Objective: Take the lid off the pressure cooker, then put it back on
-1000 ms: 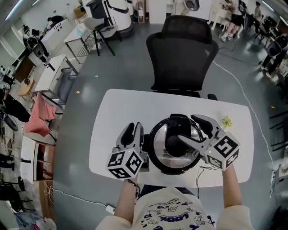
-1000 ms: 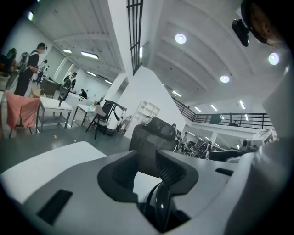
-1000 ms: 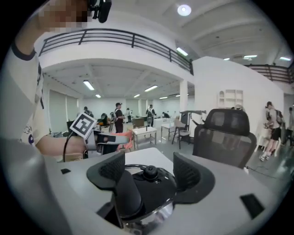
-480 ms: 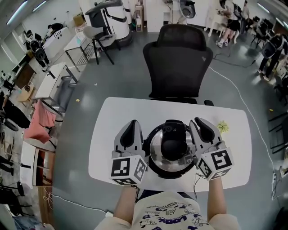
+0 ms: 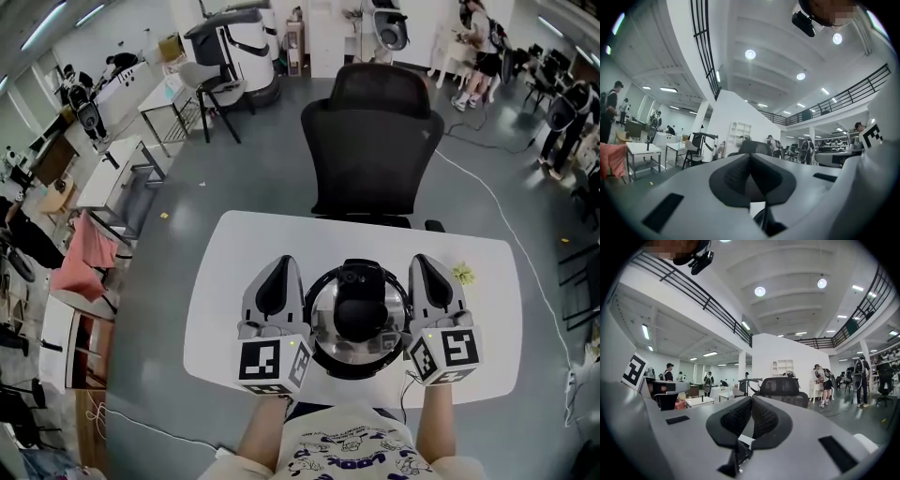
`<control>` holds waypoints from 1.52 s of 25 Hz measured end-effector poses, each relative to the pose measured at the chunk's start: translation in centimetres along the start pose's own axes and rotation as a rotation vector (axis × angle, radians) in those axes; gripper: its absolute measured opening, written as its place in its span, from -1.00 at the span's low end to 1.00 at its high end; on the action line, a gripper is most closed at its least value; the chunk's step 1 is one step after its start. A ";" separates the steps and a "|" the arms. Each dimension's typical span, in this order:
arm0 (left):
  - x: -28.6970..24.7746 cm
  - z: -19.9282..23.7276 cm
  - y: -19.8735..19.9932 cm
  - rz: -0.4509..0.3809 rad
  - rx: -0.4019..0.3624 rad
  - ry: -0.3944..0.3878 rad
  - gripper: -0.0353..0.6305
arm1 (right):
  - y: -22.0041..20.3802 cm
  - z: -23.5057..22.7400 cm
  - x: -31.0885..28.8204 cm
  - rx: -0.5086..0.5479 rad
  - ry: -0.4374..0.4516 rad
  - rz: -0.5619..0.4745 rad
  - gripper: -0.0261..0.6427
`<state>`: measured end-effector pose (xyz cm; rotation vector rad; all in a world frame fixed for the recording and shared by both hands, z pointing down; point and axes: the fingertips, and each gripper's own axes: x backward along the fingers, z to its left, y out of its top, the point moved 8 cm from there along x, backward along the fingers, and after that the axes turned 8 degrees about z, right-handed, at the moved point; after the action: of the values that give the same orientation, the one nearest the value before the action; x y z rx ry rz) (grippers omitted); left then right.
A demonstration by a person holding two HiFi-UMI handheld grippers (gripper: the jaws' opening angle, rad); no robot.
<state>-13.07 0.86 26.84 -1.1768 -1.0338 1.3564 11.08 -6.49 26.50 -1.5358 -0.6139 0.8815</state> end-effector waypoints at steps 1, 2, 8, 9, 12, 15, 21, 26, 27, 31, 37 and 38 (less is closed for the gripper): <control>0.0 -0.1 0.0 -0.001 -0.002 0.001 -0.85 | 0.0 -0.1 0.1 -0.004 -0.008 -0.004 -0.89; 0.0 -0.2 0.0 -0.002 -0.004 0.002 -0.85 | 0.0 -0.2 0.2 -0.008 -0.015 -0.007 -0.89; 0.5 -0.4 0.2 -0.003 -0.022 0.003 -0.85 | 0.0 -0.2 0.8 -0.013 -0.043 -0.015 -0.89; 0.6 -0.4 0.3 -0.002 -0.024 0.003 -0.85 | 0.0 -0.1 0.8 -0.013 -0.044 -0.014 -0.89; 0.6 -0.4 0.4 0.000 -0.027 0.004 -0.85 | 0.2 -0.1 0.8 -0.014 -0.044 -0.013 -0.89; 0.8 -0.3 0.4 0.001 -0.025 0.001 -0.85 | 0.2 0.2 0.9 -0.018 -0.042 -0.014 -0.89; 1.1 -0.3 0.3 0.003 -0.022 -0.002 -0.85 | 0.2 0.5 1.1 -0.019 -0.041 -0.011 -0.89; 1.0 -0.3 0.4 0.006 -0.017 -0.005 -0.85 | 0.3 0.6 1.3 -0.019 -0.043 -0.013 -0.89; 1.0 -0.3 0.3 0.007 -0.015 -0.007 -0.85 | 0.2 0.5 1.3 -0.018 -0.044 -0.012 -0.89; 0.9 -0.6 0.2 0.005 -0.012 -0.008 -0.85 | 0.0 0.1 1.4 -0.016 -0.048 -0.011 -0.89; 0.9 -0.8 0.1 0.008 -0.002 -0.013 -0.85 | -0.1 0.0 1.5 -0.022 -0.050 -0.014 -0.89; 0.9 -0.8 0.1 0.008 -0.003 -0.013 -0.85 | -0.1 0.0 1.5 -0.024 -0.050 -0.013 -0.89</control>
<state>-12.29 1.76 26.57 -1.1772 -1.0416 1.3708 11.92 -5.25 26.32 -1.5335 -0.6715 0.9079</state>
